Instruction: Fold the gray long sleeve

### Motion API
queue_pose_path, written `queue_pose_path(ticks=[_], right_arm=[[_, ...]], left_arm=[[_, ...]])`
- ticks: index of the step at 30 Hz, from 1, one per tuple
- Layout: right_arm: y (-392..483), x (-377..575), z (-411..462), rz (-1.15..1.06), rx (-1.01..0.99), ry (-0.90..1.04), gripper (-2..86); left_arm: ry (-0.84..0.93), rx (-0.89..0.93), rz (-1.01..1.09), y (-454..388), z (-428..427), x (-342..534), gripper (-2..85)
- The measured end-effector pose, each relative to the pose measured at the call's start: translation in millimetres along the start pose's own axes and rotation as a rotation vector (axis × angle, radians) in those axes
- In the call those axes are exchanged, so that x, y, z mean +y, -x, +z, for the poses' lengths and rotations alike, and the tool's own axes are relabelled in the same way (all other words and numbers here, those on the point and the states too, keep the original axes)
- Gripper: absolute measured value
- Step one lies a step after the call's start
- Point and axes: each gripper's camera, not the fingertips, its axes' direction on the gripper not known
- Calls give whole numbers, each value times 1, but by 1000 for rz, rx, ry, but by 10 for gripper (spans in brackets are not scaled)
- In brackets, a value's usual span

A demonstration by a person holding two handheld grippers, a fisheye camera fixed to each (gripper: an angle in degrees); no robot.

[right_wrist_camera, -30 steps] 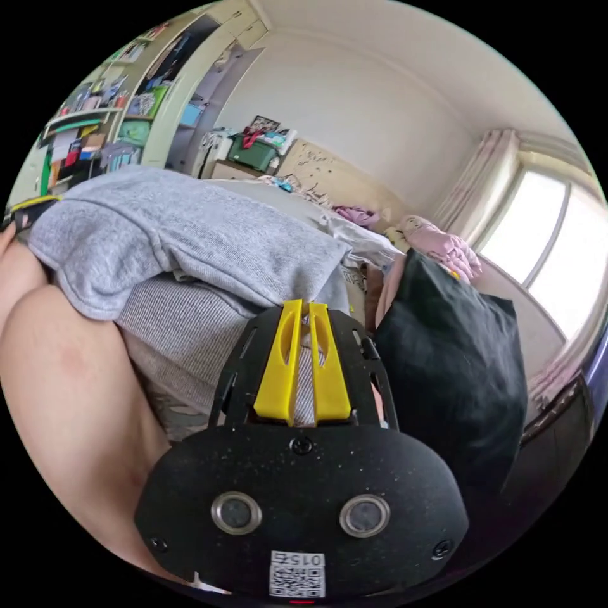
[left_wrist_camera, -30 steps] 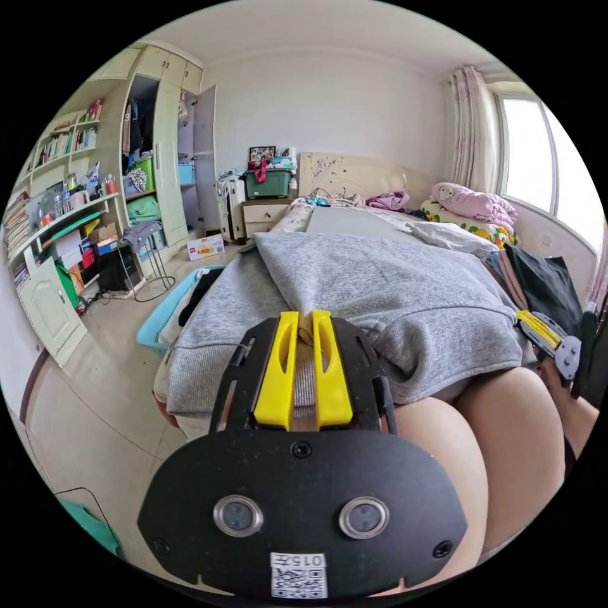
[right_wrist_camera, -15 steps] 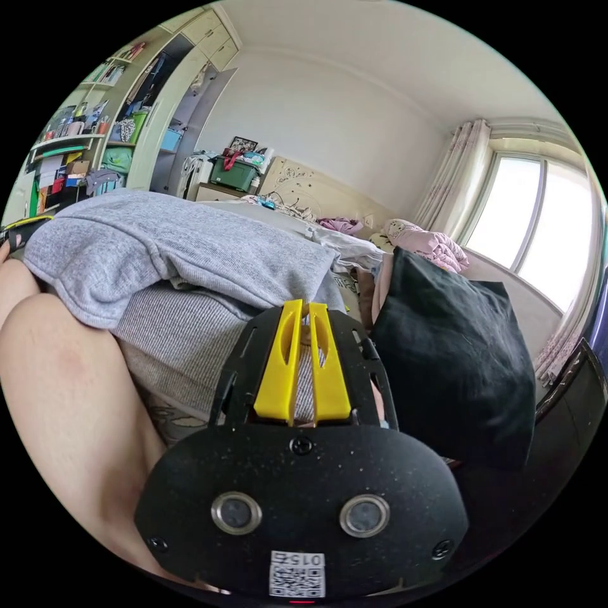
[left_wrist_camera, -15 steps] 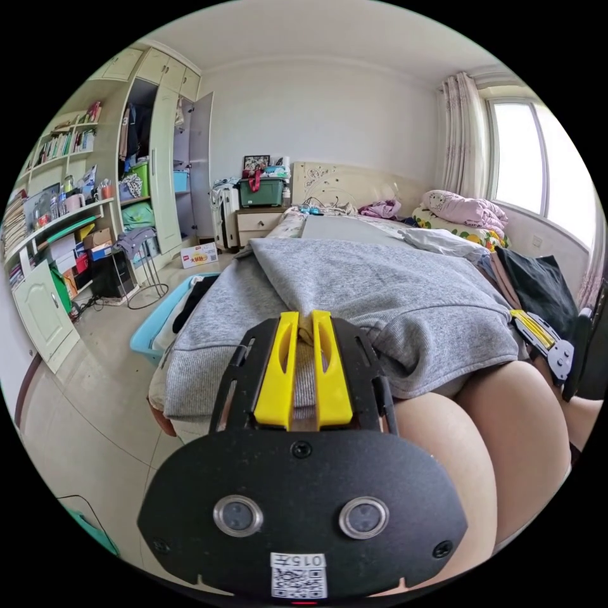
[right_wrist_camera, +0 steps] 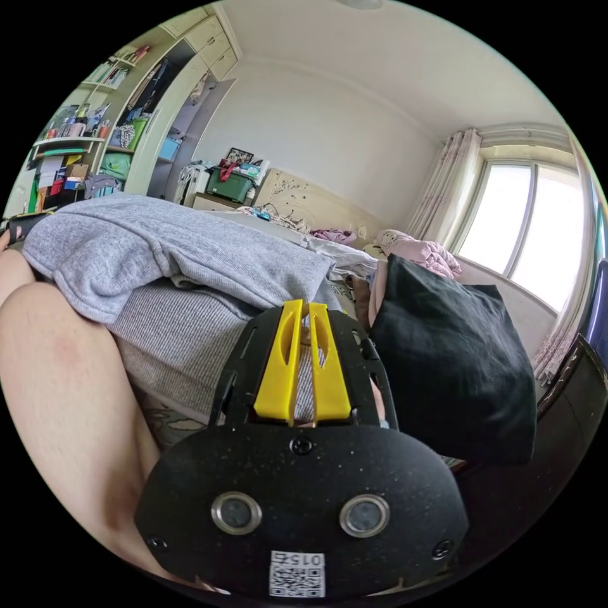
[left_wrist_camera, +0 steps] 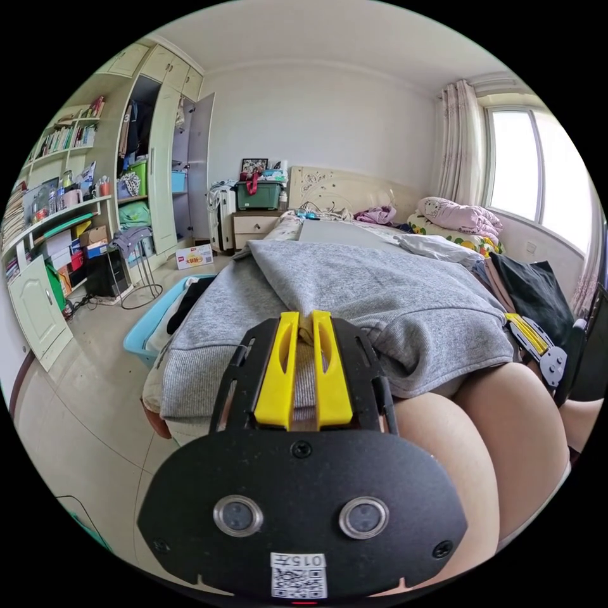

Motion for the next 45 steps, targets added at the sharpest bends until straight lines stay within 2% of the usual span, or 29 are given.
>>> queue_pose_path(ticks=[34, 45], right_arm=[[-28, 30, 8, 50, -1, -82, 7], [-44, 15, 19, 55, -3, -55, 7]], left_arm=[[-25, -1, 8, 15, 61, -6, 44], [-5, -153, 120, -28, 94, -6, 44]])
